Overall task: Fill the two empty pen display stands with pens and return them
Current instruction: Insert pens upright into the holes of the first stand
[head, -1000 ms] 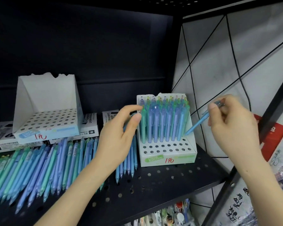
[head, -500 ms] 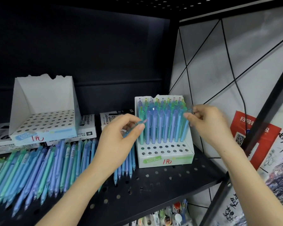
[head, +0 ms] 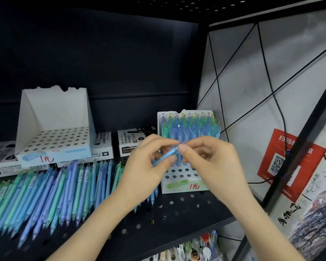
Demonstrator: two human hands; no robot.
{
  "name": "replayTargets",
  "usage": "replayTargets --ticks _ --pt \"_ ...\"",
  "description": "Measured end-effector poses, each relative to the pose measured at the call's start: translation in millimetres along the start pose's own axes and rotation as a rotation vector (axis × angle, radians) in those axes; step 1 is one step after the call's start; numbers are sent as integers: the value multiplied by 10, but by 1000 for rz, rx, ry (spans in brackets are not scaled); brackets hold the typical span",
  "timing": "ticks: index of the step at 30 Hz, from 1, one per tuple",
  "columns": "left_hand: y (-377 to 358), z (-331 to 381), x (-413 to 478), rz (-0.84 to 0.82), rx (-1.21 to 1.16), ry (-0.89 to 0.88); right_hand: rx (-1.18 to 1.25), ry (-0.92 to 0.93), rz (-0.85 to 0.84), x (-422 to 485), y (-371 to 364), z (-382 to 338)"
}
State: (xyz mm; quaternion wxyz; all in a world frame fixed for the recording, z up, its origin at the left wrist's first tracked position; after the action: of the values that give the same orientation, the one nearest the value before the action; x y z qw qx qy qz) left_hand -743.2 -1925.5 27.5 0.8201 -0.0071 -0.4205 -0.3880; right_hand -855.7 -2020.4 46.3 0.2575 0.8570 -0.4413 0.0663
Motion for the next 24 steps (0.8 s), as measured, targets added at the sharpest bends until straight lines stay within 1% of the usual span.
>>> replayTargets --ticks 2,4,6,7,9,11,13,15,17,19,24 --pt "0 11 -4 18 -43 -21 94 -22 26 29 -10 27" --pt "-2 10 -4 20 -53 -40 221 -67 -19 40 -26 45" --pt "-27 16 -10 9 -38 -55 258 -72 -52 25 -56 47" --pt "-40 20 -16 8 -28 -48 258 -56 -35 21 -48 42" --pt "-34 7 -27 30 12 -4 301 -30 65 40 62 36" --pt "14 -35 -22 42 132 60 338 6 248 106 302 57" --pt "54 -111 -14 -15 327 142 218 79 447 166 545 87" --pt "63 -193 -22 -102 409 235 17 141 552 207 658 136" --pt "30 -255 -38 -190 420 294 -162 184 588 237 680 189" --pt "-14 -303 -57 -269 432 322 -260 198 604 259 677 235" --pt "-66 -367 -91 -342 443 345 -323 207 607 303 615 308"
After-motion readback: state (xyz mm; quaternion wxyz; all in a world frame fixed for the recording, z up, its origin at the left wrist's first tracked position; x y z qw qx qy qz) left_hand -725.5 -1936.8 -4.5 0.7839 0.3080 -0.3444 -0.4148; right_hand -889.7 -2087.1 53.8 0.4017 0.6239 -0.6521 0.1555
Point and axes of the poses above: each hand's wrist, its own x-axis towards the middle knuckle, its own y-axis out of the back of the hand, z = x × y, the point moved 3 cm from there along x, towards the middle knuckle, and after that the axes turned 9 degrees about -y, right-handed, at the moved point
